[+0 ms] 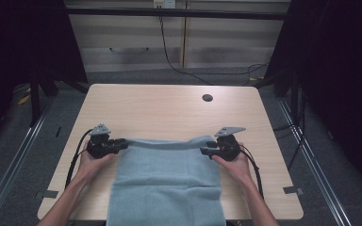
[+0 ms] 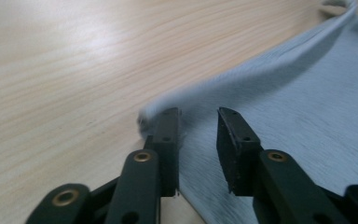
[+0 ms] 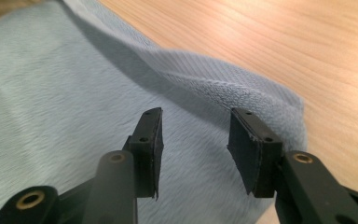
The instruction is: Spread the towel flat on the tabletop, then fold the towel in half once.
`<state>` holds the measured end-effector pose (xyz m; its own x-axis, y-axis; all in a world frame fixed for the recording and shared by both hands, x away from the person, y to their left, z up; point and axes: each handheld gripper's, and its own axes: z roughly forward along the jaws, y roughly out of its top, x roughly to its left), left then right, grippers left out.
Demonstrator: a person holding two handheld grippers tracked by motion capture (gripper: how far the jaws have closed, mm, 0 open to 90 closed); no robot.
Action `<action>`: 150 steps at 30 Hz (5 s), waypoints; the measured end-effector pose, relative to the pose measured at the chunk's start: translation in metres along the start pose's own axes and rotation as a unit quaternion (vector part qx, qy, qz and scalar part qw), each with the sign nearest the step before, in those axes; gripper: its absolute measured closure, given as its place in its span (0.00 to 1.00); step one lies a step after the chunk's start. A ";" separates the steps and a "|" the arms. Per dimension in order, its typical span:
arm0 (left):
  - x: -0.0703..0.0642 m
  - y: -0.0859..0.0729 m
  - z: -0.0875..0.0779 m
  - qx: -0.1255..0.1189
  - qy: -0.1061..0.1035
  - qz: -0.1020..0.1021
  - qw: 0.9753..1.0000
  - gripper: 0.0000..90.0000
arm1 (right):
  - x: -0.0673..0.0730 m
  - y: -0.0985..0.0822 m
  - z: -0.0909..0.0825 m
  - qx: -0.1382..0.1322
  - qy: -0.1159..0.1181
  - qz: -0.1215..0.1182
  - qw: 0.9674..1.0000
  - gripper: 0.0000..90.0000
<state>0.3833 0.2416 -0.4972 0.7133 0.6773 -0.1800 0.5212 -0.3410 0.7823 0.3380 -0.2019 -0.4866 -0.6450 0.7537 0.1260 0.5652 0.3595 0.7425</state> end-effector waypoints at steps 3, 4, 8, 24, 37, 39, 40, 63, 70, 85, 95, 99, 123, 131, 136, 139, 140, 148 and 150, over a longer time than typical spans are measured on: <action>0.008 0.006 0.008 -0.011 0.009 -0.023 1.000 0.75 | -0.007 0.003 0.008 0.007 -0.010 0.010 1.000 0.62; 0.009 0.011 0.010 -0.014 0.014 -0.029 0.999 0.75 | -0.015 0.005 0.015 0.002 -0.020 0.023 1.000 0.62; 0.011 0.008 0.011 0.002 0.022 -0.027 0.999 0.73 | -0.022 0.003 0.021 0.002 -0.031 0.036 0.999 0.62; -0.015 -0.010 -0.026 -0.022 -0.013 -0.001 1.000 0.61 | 0.006 -0.018 -0.038 -0.065 -0.007 0.031 0.997 0.64; -0.024 -0.016 0.004 0.029 0.007 0.038 0.999 0.69 | 0.007 -0.025 0.002 0.008 -0.002 0.019 1.000 0.70; -0.022 -0.014 0.008 0.023 0.024 0.049 0.998 0.70 | 0.003 -0.024 0.004 0.005 -0.003 0.023 1.000 0.70; -0.019 -0.011 0.010 0.025 0.030 0.042 0.998 0.70 | 0.000 -0.021 0.006 0.005 -0.011 0.025 1.000 0.72; -0.018 -0.016 0.002 0.032 0.021 0.034 0.999 0.83 | 0.004 -0.014 0.016 0.008 -0.035 0.007 0.999 0.67; -0.037 -0.029 -0.012 0.038 0.007 0.056 0.998 0.83 | 0.024 -0.030 0.000 0.011 -0.017 -0.006 1.000 0.67; -0.078 -0.056 -0.040 0.050 -0.022 0.074 0.996 0.82 | 0.064 -0.063 -0.038 0.029 0.017 -0.017 0.999 0.67; -0.078 -0.058 -0.041 0.045 -0.024 0.076 0.996 0.82 | 0.013 -0.035 -0.030 0.003 -0.026 0.022 0.999 0.65; -0.076 -0.059 -0.041 0.041 -0.034 0.071 0.996 0.82 | -0.014 -0.031 -0.011 0.009 -0.052 0.049 0.997 0.63; -0.018 -0.015 -0.004 0.049 0.012 0.010 0.999 0.54 | 0.000 -0.037 -0.010 0.005 -0.030 0.024 0.999 0.92; -0.033 -0.019 -0.003 0.052 0.018 0.074 0.996 0.82 | 0.000 -0.039 -0.011 0.001 -0.028 0.030 0.999 0.93; -0.033 -0.019 -0.005 0.050 0.002 0.052 0.997 0.90 | -0.001 -0.038 -0.011 0.001 -0.021 0.035 0.999 0.93; -0.028 -0.015 -0.012 0.026 -0.012 0.023 0.999 0.91 | -0.004 -0.030 -0.021 -0.028 -0.012 0.043 0.999 0.93; -0.027 -0.012 -0.015 0.015 -0.013 0.016 1.000 0.91 | -0.004 -0.027 -0.025 -0.039 -0.009 0.047 0.998 0.93; -0.023 0.035 -0.052 -0.074 -0.017 0.005 0.997 0.91 | -0.002 0.028 -0.059 -0.110 -0.012 0.027 0.994 0.94; -0.023 0.042 -0.055 -0.079 -0.020 0.005 0.997 0.91 | -0.003 0.036 -0.064 -0.119 -0.012 0.024 0.993 0.94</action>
<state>0.3626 0.2475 -0.4277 0.7380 0.6468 -0.1924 0.4352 -0.2383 0.8682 0.3273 -0.2262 -0.4179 -0.6056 0.7813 0.1511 0.4556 0.1847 0.8708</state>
